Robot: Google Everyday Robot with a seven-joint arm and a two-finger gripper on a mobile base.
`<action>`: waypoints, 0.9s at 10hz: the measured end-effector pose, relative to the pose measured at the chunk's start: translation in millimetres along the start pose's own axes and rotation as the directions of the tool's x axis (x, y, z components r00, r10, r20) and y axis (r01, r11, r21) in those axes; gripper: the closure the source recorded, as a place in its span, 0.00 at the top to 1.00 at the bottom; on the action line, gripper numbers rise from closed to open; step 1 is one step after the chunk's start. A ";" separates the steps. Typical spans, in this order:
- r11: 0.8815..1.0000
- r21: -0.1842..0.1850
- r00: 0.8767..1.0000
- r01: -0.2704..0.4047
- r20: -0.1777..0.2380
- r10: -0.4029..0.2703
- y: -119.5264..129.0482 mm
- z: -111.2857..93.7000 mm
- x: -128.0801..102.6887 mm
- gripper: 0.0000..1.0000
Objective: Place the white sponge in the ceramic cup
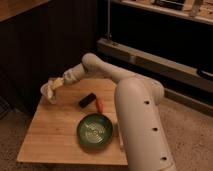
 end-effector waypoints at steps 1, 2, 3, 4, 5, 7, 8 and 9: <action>1.000 0.003 1.000 0.005 0.010 -0.006 -2.4 -4.0 0.0 0.16; 1.000 -0.001 1.000 0.010 0.018 -0.010 -3.5 -5.5 -0.4 0.16; 1.000 -0.005 1.000 0.013 0.018 -0.013 -2.9 -3.5 -0.7 0.16; 1.000 -0.005 1.000 0.013 0.020 -0.013 -4.0 -2.7 -1.8 0.16; 1.000 0.004 1.000 0.014 0.027 -0.014 -7.6 -5.1 -5.5 0.16; 1.000 0.015 0.999 0.023 0.039 -0.024 -9.7 -4.6 -18.5 0.16; 0.999 0.018 0.999 0.036 0.038 -0.037 -5.8 -2.0 -28.0 0.16; 0.998 0.026 0.997 0.049 0.052 -0.051 -2.8 -3.7 -41.7 0.16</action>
